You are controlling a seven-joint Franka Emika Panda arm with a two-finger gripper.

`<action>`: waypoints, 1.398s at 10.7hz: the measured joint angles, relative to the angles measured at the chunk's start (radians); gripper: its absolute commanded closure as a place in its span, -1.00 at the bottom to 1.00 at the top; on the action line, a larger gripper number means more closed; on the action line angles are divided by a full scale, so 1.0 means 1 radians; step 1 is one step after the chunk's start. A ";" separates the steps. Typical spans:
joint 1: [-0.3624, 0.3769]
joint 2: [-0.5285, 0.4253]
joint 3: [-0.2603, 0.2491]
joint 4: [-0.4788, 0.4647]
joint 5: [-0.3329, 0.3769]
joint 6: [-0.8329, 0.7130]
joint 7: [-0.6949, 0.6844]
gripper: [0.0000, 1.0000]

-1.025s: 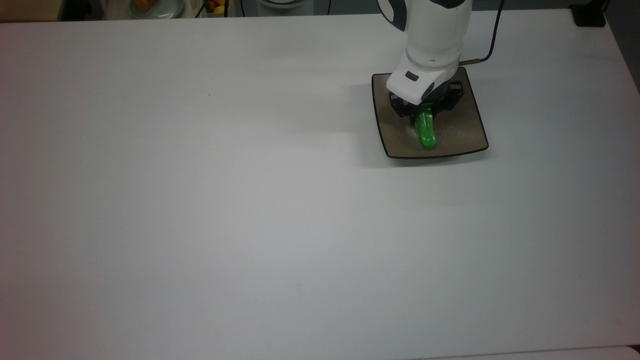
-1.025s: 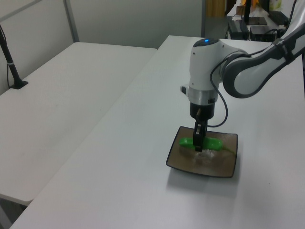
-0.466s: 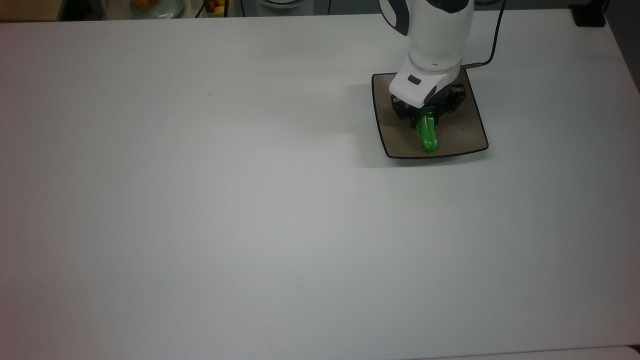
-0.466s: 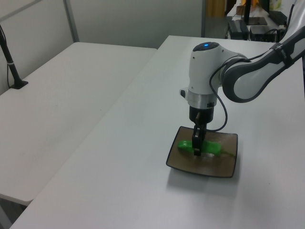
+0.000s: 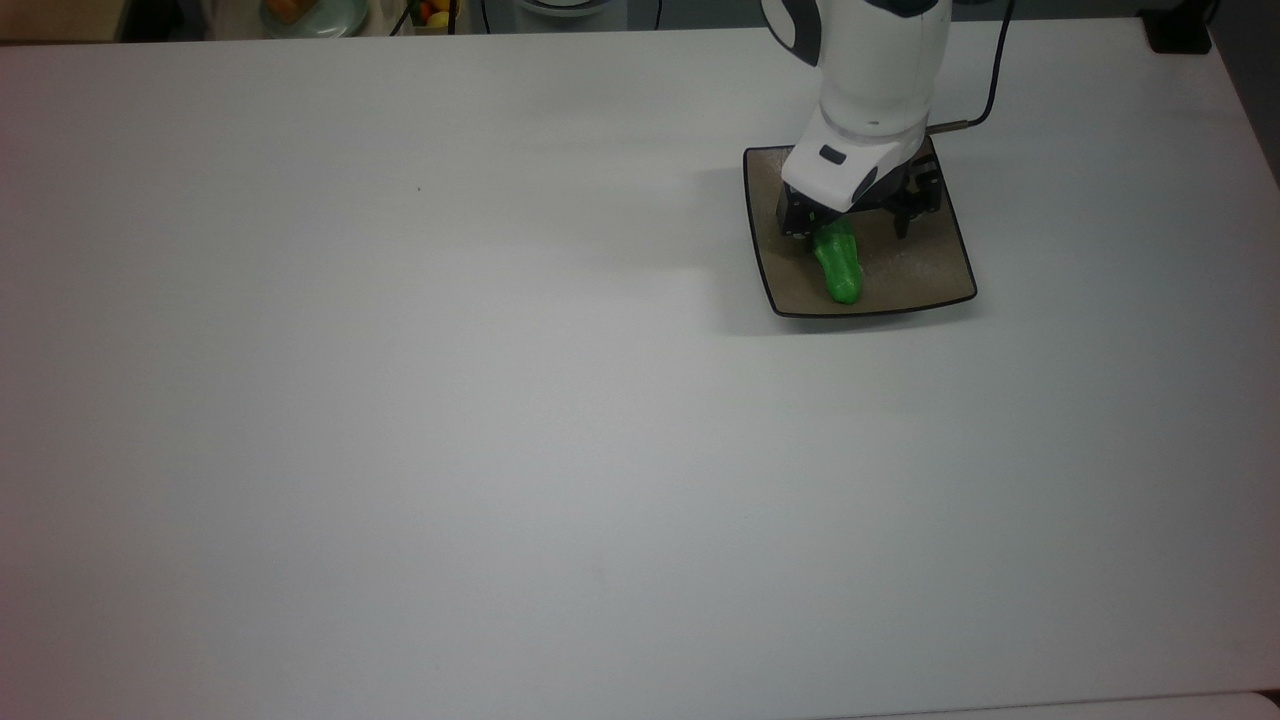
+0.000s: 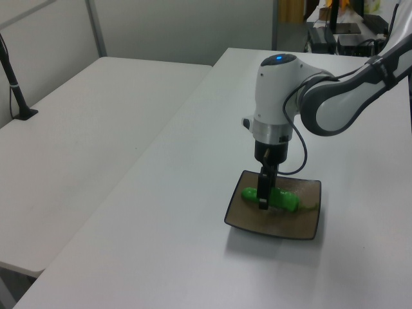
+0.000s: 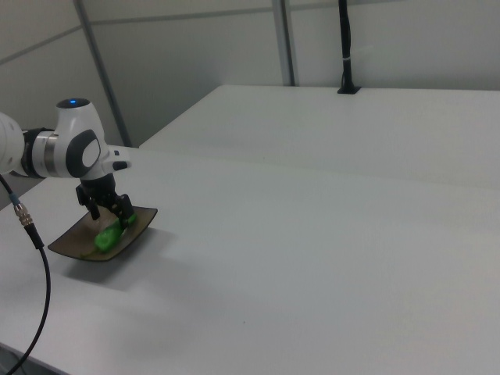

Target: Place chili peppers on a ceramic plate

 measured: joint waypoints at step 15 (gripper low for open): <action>-0.290 -0.424 -0.152 0.168 -0.094 -0.628 -0.214 -1.00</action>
